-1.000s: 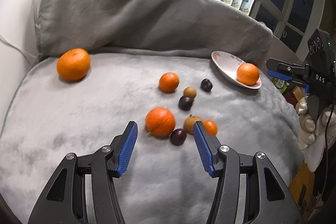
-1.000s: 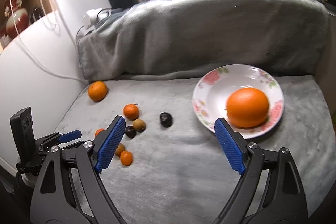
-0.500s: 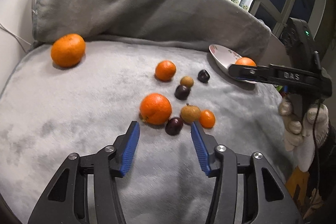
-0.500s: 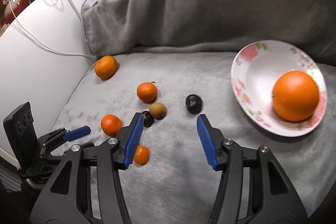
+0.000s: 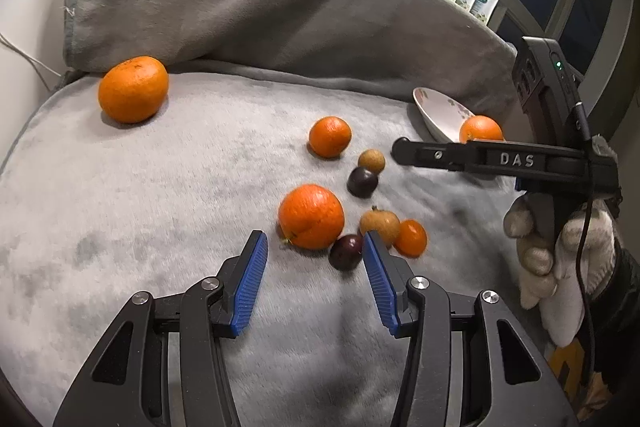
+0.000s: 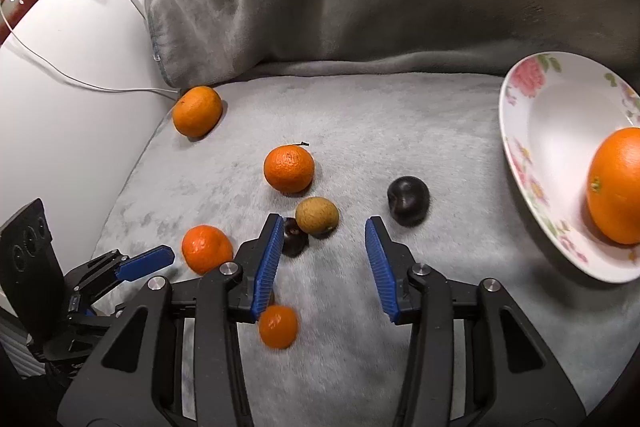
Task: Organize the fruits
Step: 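Grasp a mandarin with the left gripper while the right gripper grasps a brown kiwi, then carry the mandarin and kiwi to the plate and release both, then withdraw the left tool from the plate toward the remaining fruits, then grasp a brown pear with the left gripper while the right gripper grasps a dark plum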
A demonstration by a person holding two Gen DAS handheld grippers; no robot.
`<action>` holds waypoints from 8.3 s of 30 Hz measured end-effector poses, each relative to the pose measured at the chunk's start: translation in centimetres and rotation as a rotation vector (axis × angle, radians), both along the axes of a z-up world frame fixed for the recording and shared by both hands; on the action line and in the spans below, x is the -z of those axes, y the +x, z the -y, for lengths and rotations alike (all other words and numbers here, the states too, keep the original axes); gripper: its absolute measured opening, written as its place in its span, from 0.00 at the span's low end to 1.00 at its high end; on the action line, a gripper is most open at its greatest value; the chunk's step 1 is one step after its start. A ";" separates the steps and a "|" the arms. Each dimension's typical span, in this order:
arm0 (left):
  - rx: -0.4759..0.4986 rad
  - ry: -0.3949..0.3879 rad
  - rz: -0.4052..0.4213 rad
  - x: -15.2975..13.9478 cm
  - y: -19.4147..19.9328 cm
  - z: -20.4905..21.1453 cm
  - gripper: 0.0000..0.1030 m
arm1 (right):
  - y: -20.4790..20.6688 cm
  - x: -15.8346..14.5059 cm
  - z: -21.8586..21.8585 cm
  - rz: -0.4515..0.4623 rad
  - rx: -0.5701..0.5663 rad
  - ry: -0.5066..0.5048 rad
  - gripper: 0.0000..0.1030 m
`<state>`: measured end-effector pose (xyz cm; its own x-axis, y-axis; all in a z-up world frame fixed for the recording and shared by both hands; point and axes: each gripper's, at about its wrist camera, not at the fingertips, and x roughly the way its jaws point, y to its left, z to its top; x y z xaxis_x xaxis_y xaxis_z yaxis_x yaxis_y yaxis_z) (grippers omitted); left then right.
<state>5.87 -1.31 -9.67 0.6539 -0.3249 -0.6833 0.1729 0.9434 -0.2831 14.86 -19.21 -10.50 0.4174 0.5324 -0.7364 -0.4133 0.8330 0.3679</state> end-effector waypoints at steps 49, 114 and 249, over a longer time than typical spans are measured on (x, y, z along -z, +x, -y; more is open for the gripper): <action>0.009 -0.076 -0.037 0.3 3.2 -0.5 0.37 | -0.3 -0.9 1.6 0.035 0.027 0.036 0.28; 0.308 -0.029 -0.005 -3.8 18.8 16.6 0.38 | -0.4 -2.9 10.5 0.241 0.178 -0.136 0.29; 0.333 0.074 -0.136 0.6 6.2 6.0 0.26 | 2.1 2.4 -2.1 -0.145 -0.149 0.104 0.21</action>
